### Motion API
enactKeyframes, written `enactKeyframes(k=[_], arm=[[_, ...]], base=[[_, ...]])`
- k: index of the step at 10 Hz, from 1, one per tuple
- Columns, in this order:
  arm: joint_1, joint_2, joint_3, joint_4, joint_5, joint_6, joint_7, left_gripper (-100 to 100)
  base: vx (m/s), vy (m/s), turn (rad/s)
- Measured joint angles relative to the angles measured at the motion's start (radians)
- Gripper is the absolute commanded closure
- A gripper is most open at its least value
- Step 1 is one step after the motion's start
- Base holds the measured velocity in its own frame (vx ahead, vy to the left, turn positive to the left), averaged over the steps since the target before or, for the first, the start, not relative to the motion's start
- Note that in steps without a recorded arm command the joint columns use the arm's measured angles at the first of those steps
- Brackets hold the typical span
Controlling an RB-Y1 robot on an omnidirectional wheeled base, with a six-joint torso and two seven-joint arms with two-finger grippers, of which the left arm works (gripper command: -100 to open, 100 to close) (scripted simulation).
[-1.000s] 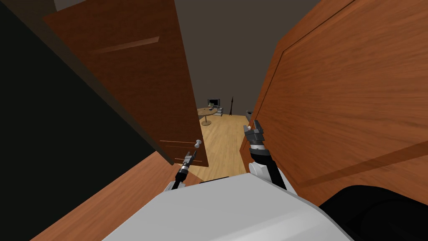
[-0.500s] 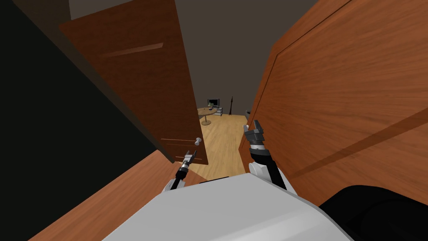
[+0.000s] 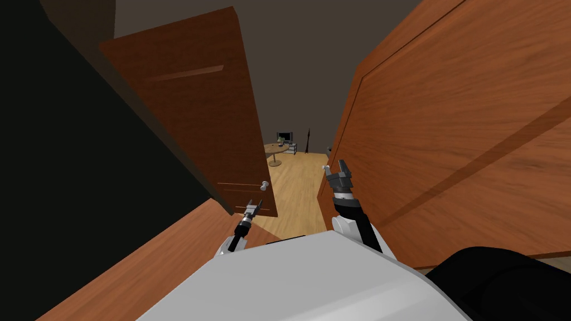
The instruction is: Push the door open
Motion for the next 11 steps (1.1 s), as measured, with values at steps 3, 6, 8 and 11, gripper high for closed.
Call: enactKeyframes(k=[3, 6, 8, 11], arm=[[-0.014, 0.002, 0.004, 0.016, -0.002, 0.003, -0.041, -100], [-0.015, -0.002, 0.008, 0.017, 0.0, 0.005, -0.048, -100], [-0.018, -0.006, 0.013, 0.021, 0.002, 0.007, -0.054, -100], [-0.021, -0.012, 0.02, 0.021, 0.006, 0.011, -0.063, -100]], base=[[-0.011, -0.011, -0.009], [0.161, -0.023, -0.024], [0.211, -0.03, -0.035], [0.182, -0.039, -0.02]])
